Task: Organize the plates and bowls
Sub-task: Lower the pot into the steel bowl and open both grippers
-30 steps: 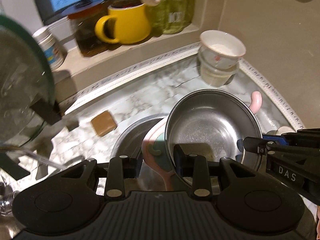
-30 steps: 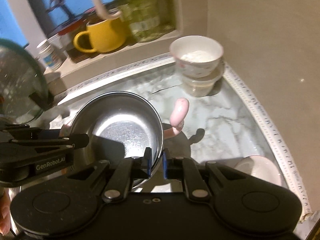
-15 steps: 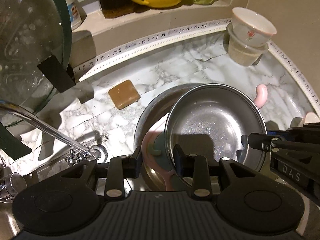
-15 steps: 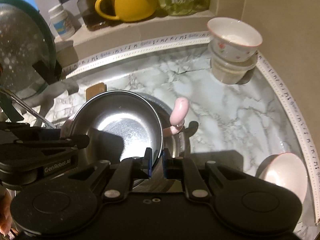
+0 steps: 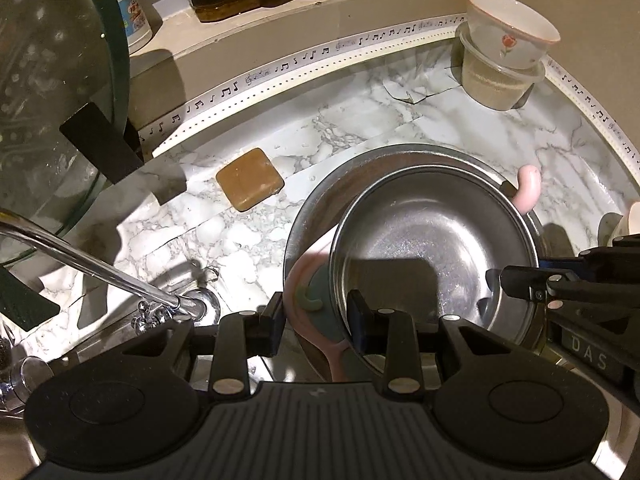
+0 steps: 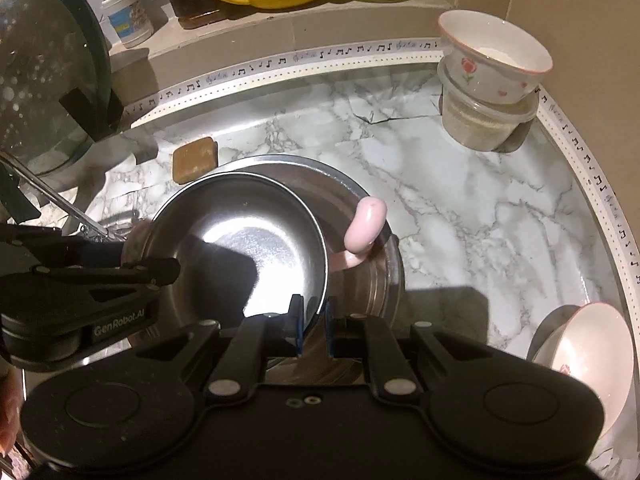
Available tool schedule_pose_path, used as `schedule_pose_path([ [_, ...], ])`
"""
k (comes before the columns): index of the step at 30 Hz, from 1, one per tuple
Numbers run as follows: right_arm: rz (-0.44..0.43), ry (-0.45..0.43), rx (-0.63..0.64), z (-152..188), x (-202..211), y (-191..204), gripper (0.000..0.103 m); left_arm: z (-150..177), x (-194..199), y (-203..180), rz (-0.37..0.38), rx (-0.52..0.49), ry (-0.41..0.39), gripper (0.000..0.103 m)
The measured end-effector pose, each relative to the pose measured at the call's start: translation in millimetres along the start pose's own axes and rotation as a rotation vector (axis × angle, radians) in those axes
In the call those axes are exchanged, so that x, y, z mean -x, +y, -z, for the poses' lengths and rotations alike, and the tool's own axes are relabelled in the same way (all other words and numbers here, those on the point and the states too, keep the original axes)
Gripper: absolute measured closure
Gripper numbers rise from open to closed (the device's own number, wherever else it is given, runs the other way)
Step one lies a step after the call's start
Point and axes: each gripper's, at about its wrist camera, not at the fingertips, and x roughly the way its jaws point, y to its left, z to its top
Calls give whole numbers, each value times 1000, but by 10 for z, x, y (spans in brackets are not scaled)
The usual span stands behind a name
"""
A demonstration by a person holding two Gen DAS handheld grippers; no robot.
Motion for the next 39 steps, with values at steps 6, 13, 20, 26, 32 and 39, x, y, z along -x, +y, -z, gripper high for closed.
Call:
schedule_pose_path([
  [6,-5,0,3,-4,7,1,90,-16,-28,-30,-20,-18,4,71],
  [13,-19,-2,-9,-13,27,6,82,-28,-32,2,0,-6,12,70],
  [20,-19,-9,-4,-15,60,32,80,-64,80,7,10,-5,-29,61],
  [26,-19,-16,-7,-18,115,32,77,-104,213,-49,19,-28,-62,58],
  [32,-29,-30,-13,3,251,-8,73,-89,352,-95,38,-44,-85,57],
  [39,-55,-68,-13,79,528,-57,65,-30,597,-222,47,-91,-138,57],
])
